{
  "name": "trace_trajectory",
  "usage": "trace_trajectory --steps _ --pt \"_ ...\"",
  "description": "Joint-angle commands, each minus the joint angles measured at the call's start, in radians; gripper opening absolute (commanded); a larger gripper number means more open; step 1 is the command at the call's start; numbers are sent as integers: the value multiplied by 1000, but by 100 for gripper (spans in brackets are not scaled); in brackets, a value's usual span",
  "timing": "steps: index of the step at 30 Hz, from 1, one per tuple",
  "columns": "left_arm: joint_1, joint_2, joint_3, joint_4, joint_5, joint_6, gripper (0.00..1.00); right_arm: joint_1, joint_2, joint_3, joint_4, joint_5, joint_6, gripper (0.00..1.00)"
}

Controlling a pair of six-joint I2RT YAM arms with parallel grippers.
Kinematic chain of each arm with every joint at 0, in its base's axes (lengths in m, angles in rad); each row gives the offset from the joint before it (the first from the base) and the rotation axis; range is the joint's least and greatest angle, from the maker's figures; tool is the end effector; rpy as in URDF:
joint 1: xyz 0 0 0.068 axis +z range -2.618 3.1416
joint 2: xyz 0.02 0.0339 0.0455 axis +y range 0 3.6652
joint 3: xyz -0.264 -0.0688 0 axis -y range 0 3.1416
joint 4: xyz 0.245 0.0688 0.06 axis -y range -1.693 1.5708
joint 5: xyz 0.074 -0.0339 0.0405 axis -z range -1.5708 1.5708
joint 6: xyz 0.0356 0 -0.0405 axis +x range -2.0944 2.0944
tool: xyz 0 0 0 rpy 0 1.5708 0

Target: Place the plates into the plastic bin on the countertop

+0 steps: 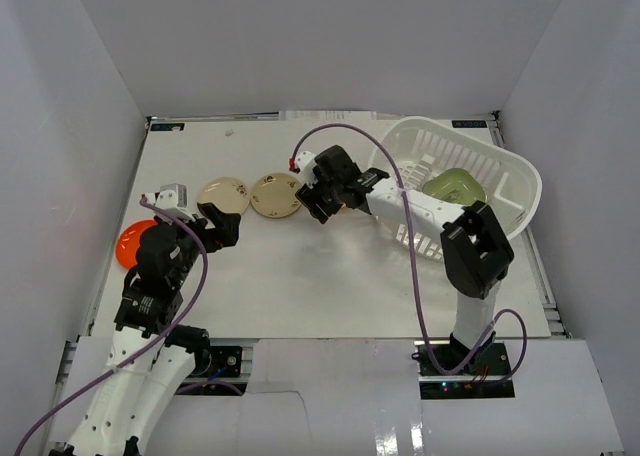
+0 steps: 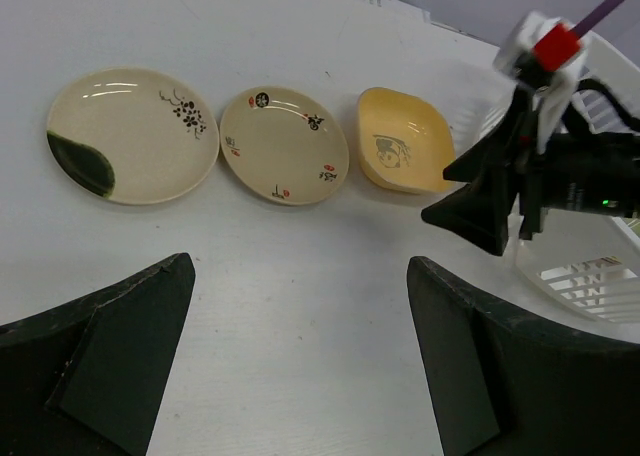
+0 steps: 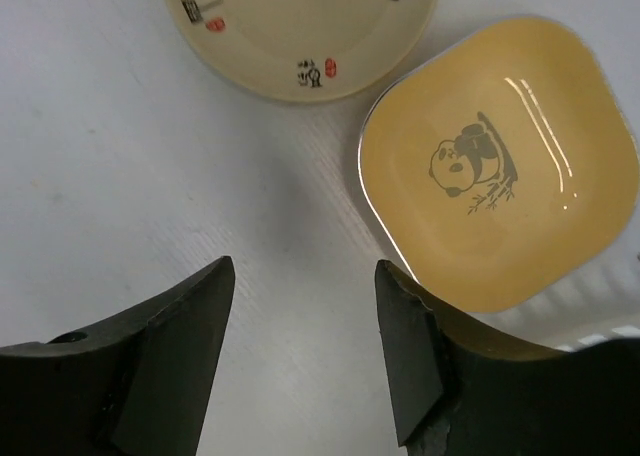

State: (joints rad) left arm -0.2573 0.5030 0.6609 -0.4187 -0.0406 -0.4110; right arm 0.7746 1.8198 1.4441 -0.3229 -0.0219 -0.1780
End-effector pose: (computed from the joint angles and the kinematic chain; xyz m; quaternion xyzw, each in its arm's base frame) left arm 0.1233 -0.0309 0.3103 -0.0732 0.7896 -0.1845 0.5806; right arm 0.2988 0.2936 0.2648 -0.4197 0.8034 0.1336 0.4008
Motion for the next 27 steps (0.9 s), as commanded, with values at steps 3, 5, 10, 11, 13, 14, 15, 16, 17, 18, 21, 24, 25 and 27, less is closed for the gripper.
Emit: trace_trajectory --steps 3,5,10,11,13,14,15,16,17,18,21,24,25,27 --pt "-2 -1 3 0 10 6 98 -5 96 104 -90 48 -251 68" --pt "0 5 3 0 19 6 98 -8 142 136 -91 66 -271 68" --pt "-2 8 3 1 24 8 98 -8 237 164 -104 56 -319 68" --pt "-2 8 3 1 24 6 98 -8 263 167 -107 68 -319 63" --pt "-2 8 2 1 24 8 98 -6 274 170 -101 65 -314 58" --pt "-2 11 2 3 24 8 98 -6 271 161 -82 68 -313 56" --pt "-2 12 3 1 25 6 98 -6 266 148 -62 69 -313 54" --pt "0 14 3 3 27 6 98 -6 262 125 -41 68 -317 52" --pt "-2 15 3 4 28 6 98 -8 257 122 -27 68 -319 47" --pt "-2 16 3 4 27 8 98 -6 256 124 -28 66 -318 41" --pt "-2 11 2 4 21 8 98 5 216 111 -19 63 -302 20" --pt "-2 12 3 4 19 6 98 44 121 56 53 108 -296 10" --pt "-2 14 5 4 21 6 98 55 61 44 73 112 -295 9" --pt "0 14 5 4 15 6 98 92 1 29 100 166 -290 8"
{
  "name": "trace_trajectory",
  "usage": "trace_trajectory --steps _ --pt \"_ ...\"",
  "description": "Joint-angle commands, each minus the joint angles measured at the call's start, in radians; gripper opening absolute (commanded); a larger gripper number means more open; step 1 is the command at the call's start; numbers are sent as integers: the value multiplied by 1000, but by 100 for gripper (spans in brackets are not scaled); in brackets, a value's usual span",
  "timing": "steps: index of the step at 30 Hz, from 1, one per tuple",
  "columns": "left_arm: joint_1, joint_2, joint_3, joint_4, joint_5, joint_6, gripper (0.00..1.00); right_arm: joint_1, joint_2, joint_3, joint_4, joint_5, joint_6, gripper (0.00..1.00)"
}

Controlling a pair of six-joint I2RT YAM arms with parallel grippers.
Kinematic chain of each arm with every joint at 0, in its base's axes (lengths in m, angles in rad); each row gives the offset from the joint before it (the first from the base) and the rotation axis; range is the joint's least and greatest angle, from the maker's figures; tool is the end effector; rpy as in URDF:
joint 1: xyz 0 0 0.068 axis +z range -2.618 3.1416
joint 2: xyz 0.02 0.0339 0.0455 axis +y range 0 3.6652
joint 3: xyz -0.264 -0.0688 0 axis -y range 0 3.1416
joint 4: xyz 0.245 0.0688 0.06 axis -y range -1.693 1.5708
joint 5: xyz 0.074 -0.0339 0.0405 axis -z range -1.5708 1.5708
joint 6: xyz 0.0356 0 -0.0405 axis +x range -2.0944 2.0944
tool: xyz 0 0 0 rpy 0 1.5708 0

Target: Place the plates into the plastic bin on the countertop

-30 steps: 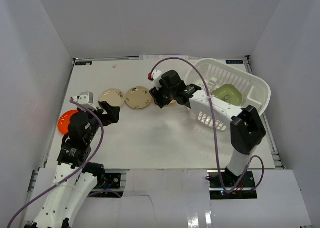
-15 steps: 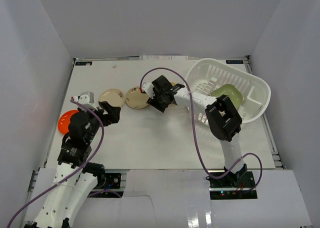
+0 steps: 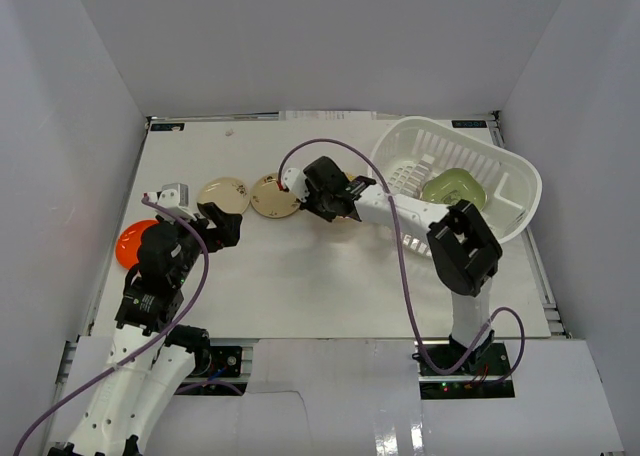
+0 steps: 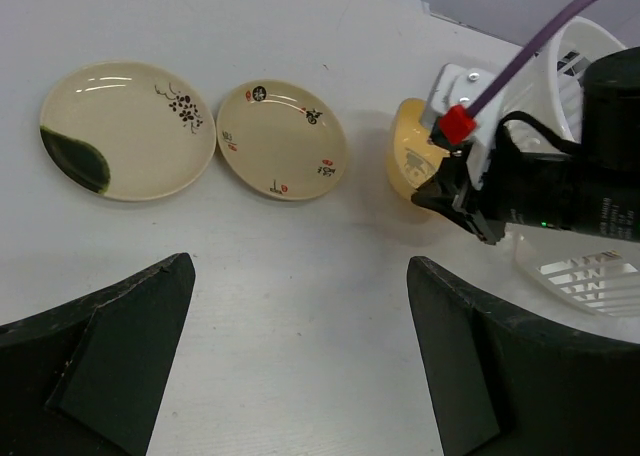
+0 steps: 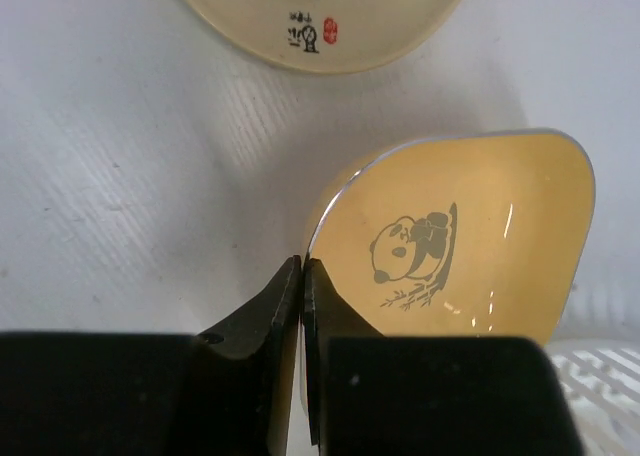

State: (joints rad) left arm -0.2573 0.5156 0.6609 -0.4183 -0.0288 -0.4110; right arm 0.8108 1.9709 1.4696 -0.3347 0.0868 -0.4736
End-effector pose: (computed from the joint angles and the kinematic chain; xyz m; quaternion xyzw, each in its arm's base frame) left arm 0.1256 -0.0320 0.3090 -0.0698 0.7936 -0.1873 0.5746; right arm 0.3053 0.3167 0.2103 -0.5460 0.7560 0.0203 0.3606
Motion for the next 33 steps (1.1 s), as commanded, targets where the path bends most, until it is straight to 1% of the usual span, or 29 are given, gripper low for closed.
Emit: trace_trajectory --steps 1,3,4,5,6,7,9,10,12,13,14,15,16,17,18,19,20,22,25,27,29,32,33 --pt "-2 0 5 4 0 6 98 68 -209 3 117 79 7 8" --pt "0 -5 5 4 0 6 98 94 -280 -9 161 96 27 8" --pt "-2 -6 5 4 -2 8 98 97 -358 -21 187 90 41 8" --pt "-2 -8 5 3 -3 6 98 96 -401 -38 219 79 56 8" --pt "-2 -11 5 3 -5 6 98 96 -440 -86 296 97 75 8" --pt "-2 -15 5 3 -6 6 98 96 -508 -104 316 167 81 8" --pt "-2 -23 5 3 -6 6 98 80 -558 -138 322 252 88 8" --pt "-2 -26 5 3 -8 6 98 65 -587 -150 324 349 101 8" --pt "-2 -31 5 3 -5 6 98 -4 -610 -199 322 466 140 8" --pt "-2 -34 5 4 -3 6 98 -75 -613 -221 321 578 160 8" --pt "-2 -35 5 4 -2 8 98 -120 -613 -238 295 609 199 8" --pt "-2 -37 3 3 0 8 98 -165 -613 -255 254 613 290 8" --pt "-2 -40 3 3 1 6 98 -215 -612 -265 188 585 332 8" --pt "-2 -42 2 3 4 6 98 -302 -609 -278 168 568 369 8" --pt "-2 -42 2 4 6 6 98 -341 -600 -291 157 539 398 8" --pt "-2 -42 2 4 7 8 98 -378 -592 -316 152 478 432 8" --pt "-3 -42 2 3 9 6 98 -431 -578 -324 146 472 441 8" --pt "-3 -43 2 4 10 6 98 -476 -526 -327 134 464 443 8" --pt "-3 -43 2 4 12 8 98 -509 -452 -321 119 438 444 8" --pt "-3 -40 2 4 12 9 98 -510 -411 -302 70 432 467 8" --pt "-3 -38 2 4 12 8 98 -512 -388 -302 60 413 493 8" --pt "-3 -34 2 4 12 8 98 -512 -382 -299 49 364 503 24" --pt "-5 -34 2 3 12 9 98 -512 -386 -292 34 346 510 27"
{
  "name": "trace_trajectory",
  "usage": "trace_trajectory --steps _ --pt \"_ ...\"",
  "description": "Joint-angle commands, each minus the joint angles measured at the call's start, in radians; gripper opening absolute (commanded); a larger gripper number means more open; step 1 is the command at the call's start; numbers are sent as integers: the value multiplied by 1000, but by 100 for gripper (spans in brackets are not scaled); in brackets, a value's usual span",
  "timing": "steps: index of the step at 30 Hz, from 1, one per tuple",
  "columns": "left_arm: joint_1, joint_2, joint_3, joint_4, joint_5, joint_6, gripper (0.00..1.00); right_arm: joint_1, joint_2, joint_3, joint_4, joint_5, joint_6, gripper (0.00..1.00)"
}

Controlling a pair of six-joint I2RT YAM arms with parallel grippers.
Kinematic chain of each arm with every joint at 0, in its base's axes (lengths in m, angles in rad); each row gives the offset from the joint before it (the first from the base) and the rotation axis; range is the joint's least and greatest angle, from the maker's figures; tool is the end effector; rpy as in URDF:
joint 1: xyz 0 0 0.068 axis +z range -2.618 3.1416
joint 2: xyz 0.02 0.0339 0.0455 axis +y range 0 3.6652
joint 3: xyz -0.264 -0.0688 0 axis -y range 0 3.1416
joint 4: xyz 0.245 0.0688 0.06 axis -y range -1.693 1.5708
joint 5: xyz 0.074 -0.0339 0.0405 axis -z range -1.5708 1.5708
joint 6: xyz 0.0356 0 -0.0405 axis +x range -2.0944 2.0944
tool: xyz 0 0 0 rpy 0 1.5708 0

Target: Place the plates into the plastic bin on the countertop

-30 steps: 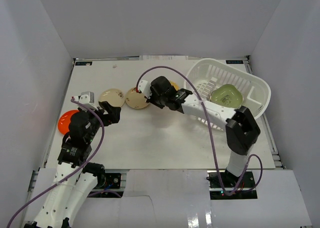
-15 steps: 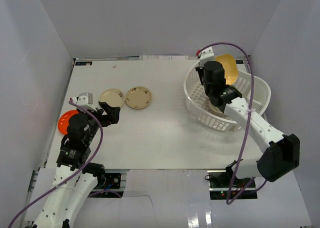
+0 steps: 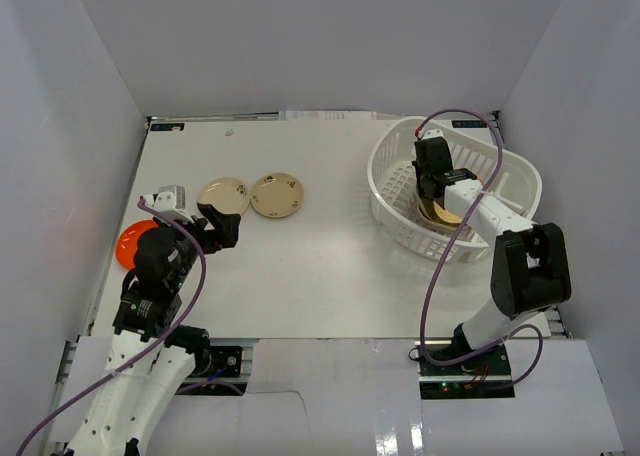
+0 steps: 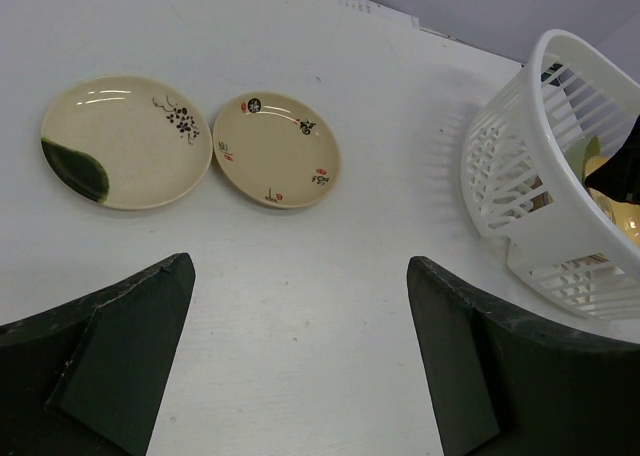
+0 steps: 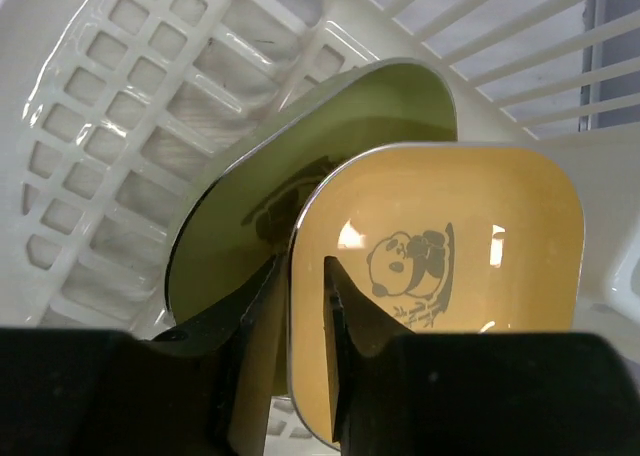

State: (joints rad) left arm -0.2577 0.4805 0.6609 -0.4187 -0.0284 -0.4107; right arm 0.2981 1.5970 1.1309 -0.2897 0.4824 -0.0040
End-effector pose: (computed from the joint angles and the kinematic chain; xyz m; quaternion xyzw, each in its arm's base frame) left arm 0.1188 -0.0303 0.3126 -0.0688 0.7831 -0.1922 0.5874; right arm 0.3390 0.0869 0.2485 -0.0406 0.8956 -0.1606 0.4128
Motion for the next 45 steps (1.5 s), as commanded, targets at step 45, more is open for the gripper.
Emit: trace_trajectory --steps 45 --pt "-3 39 43 -88 -395 -342 96 880 243 22 811 -347 647 49"
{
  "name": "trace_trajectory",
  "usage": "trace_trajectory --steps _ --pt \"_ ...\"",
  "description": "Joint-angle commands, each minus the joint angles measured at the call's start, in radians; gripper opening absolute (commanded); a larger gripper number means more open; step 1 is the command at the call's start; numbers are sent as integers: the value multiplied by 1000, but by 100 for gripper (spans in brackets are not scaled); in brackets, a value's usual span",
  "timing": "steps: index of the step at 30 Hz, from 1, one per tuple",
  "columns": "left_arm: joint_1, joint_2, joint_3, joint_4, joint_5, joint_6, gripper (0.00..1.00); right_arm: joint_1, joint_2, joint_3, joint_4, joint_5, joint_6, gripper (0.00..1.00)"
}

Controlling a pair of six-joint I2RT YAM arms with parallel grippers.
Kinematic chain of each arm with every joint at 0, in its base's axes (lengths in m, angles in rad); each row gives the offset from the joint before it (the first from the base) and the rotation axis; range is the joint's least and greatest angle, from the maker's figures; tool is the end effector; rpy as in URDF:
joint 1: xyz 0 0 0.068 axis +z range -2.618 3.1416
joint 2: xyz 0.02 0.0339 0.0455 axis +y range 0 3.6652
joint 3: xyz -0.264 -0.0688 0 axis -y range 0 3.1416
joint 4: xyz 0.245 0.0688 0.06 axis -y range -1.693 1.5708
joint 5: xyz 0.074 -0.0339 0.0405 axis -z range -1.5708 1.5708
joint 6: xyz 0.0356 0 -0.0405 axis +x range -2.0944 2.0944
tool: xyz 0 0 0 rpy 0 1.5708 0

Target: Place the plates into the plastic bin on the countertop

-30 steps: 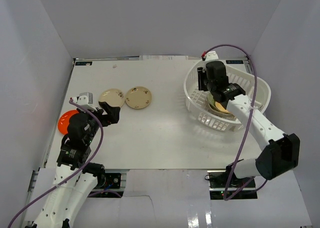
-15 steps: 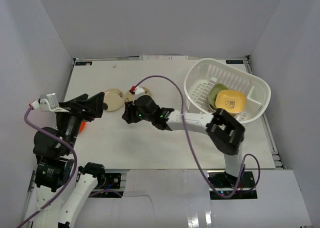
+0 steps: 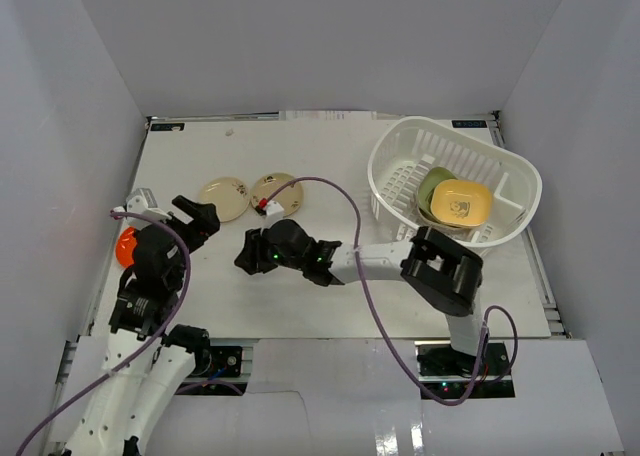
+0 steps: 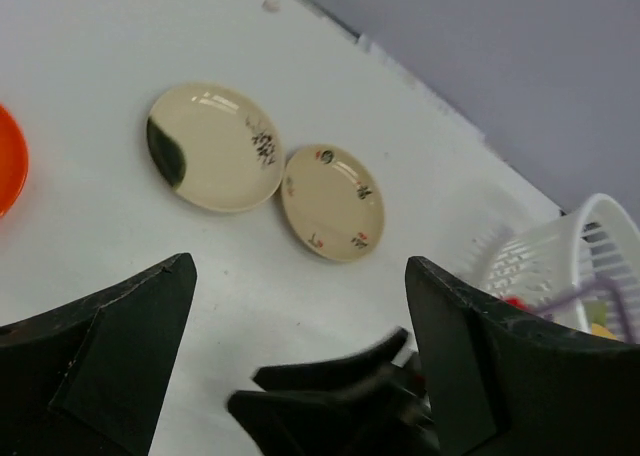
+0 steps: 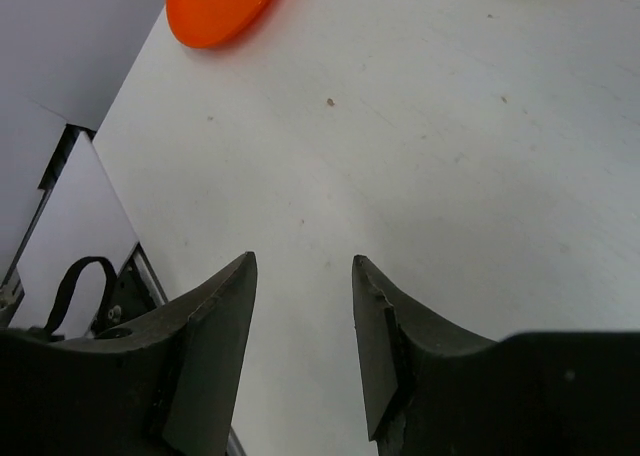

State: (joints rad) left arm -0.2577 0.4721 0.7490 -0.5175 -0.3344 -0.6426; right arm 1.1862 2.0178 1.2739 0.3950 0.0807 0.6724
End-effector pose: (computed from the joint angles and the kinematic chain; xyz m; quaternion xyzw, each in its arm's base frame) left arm 0.1081 -0.0164 0.3326 -0.2492 0.7419 -0.1469 0.6049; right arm 0.1745 0.4234 0.1924 -0.1856 0.7975 0.4395 0.3695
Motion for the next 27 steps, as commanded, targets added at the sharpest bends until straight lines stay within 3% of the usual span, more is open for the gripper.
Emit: trace_trajectory --steps 1,7,11,21,27 --pt "-3 69 -45 11 -89 -129 95 -5 -212 -163 127 63 -30 49" --pt "5 241 -120 118 -45 -294 86 -7 -425 -436 122 76 -72 46" --pt "31 330 -180 203 -35 -370 85 -14 -482 -467 33 155 -132 45" --pt "323 554 -318 487 175 -457 82 -69 -377 -424 28 258 -73 47" --pt "370 795 -306 692 281 -463 80 -85 -297 -386 65 291 -40 47"
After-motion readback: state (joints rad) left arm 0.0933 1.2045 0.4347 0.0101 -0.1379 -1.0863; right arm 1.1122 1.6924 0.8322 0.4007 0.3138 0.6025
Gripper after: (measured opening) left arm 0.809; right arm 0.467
